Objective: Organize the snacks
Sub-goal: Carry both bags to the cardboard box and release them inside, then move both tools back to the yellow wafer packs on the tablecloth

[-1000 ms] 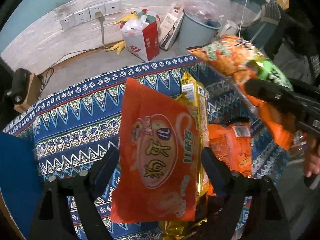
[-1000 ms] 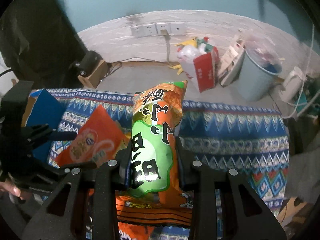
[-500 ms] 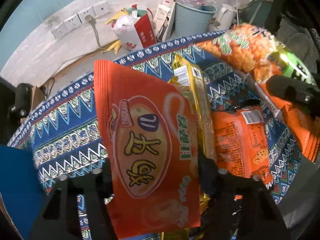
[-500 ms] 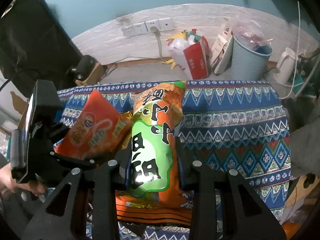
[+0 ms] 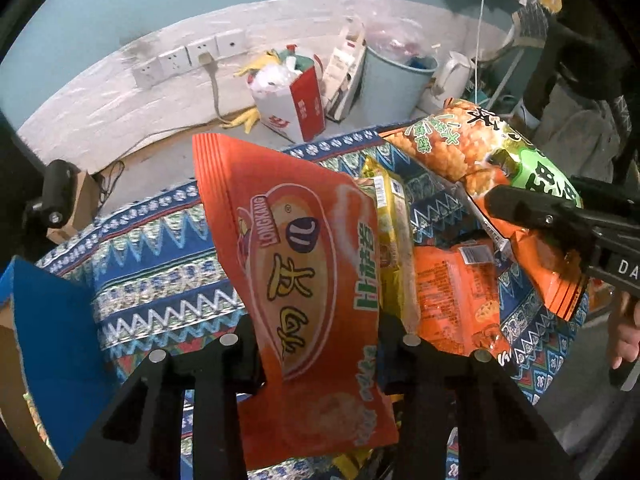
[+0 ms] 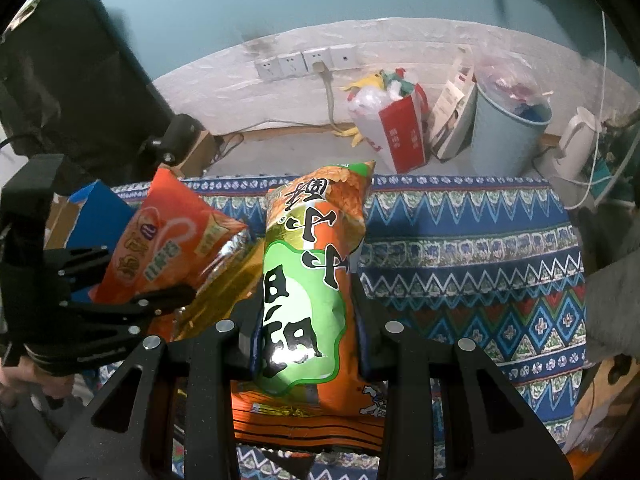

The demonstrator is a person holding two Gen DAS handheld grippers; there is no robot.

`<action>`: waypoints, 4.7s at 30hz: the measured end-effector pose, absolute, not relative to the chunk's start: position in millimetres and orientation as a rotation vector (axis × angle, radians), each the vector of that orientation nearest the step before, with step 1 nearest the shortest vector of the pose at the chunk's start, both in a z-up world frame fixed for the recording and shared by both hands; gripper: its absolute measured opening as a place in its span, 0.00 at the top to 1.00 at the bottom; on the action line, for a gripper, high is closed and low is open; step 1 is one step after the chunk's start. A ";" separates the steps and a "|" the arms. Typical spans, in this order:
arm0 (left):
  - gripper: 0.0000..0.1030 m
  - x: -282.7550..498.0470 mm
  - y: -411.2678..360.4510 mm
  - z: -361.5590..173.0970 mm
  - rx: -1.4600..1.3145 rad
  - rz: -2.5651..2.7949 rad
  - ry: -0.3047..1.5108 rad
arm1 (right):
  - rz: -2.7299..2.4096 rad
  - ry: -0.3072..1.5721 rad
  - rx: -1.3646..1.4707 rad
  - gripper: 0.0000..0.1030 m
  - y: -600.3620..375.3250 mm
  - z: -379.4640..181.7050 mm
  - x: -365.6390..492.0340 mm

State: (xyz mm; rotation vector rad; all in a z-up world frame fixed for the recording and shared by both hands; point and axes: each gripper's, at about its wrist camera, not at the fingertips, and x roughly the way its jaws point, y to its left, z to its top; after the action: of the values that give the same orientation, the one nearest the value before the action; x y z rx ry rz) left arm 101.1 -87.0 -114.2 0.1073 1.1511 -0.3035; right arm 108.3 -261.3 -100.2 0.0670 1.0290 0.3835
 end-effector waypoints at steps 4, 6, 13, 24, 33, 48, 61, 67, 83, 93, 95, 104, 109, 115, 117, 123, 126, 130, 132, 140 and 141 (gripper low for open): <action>0.61 92.5 -70.8 -100.6 0.086 -0.280 1.131 | 0.401 1.008 0.064 0.68 -252.5 -91.8 106.0; 0.61 87.4 -61.0 -91.7 0.073 -0.271 1.115 | 0.412 0.998 0.063 0.68 -247.0 -86.9 104.8; 0.61 71.2 -32.1 -63.7 0.049 -0.238 1.047 | 0.457 0.965 0.047 0.68 -223.1 -72.6 99.8; 0.61 44.2 17.8 -40.3 0.021 -0.155 0.981 | 0.559 0.923 0.016 0.68 -169.6 -49.2 87.5; 0.61 24.0 68.8 -35.8 -0.042 -0.081 0.965 | 0.655 0.902 -0.018 0.68 -114.9 -36.0 78.1; 0.61 -4.4 142.7 -33.1 -0.105 0.045 0.933 | 0.789 0.906 -0.070 0.68 -16.3 -36.5 73.5; 0.60 -19.1 196.5 -57.7 -0.167 0.136 0.978 | 0.862 0.926 -0.105 0.68 47.4 -45.2 69.6; 0.56 -21.9 212.3 -74.9 -0.201 0.156 1.032 | 0.876 0.937 -0.116 0.68 70.2 -50.1 67.9; 0.41 -42.0 253.6 -61.6 -0.231 0.244 1.000 | 0.922 0.982 -0.162 0.68 120.7 -74.7 65.1; 0.37 -48.8 264.6 -61.8 -0.255 0.260 0.995 | 0.945 1.019 -0.181 0.68 142.7 -93.9 61.7; 0.37 -49.1 264.1 -61.4 -0.249 0.261 0.992 | 0.953 1.020 -0.181 0.68 146.4 -94.1 61.4; 0.36 -44.7 259.2 -60.8 -0.258 0.242 0.993 | 0.912 1.009 -0.179 0.36 135.3 -89.2 62.0; 0.35 -40.4 249.9 -59.4 -0.258 0.219 0.992 | 0.875 0.976 -0.185 0.30 118.2 -75.1 61.3; 0.35 -33.9 232.7 -56.1 -0.251 0.175 0.991 | 0.822 0.962 -0.167 0.29 92.9 -63.5 66.8; 0.35 -31.3 226.3 -54.5 -0.247 0.162 0.990 | 0.805 0.959 -0.159 0.29 83.3 -60.2 68.0; 0.33 -21.5 204.2 -48.8 -0.234 0.114 0.983 | 0.761 0.964 -0.137 0.28 53.0 -54.7 69.0; 0.33 -17.4 192.9 -47.1 -0.225 0.092 0.983 | 0.739 0.964 -0.131 0.28 37.2 -53.2 70.6; 0.33 -11.3 173.9 -45.2 -0.204 0.060 0.986 | 0.708 0.966 -0.115 0.28 13.8 -51.5 71.3; 0.33 -8.0 162.8 -44.8 -0.197 0.039 0.987 | 0.694 0.967 -0.107 0.28 0.9 -51.3 70.5; 0.30 5.3 119.8 -49.5 -0.164 -0.033 1.016 | 0.604 0.997 -0.084 0.28 -58.3 -58.4 67.9; 0.30 7.4 112.7 -50.2 -0.158 -0.045 1.020 | 0.586 1.002 -0.080 0.28 -67.3 -60.4 67.5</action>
State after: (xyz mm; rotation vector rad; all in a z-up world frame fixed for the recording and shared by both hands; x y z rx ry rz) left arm 7.4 112.7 -50.2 -0.1581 1.0200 -0.0448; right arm 67.5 -67.3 -60.4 -0.0797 1.0023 0.5860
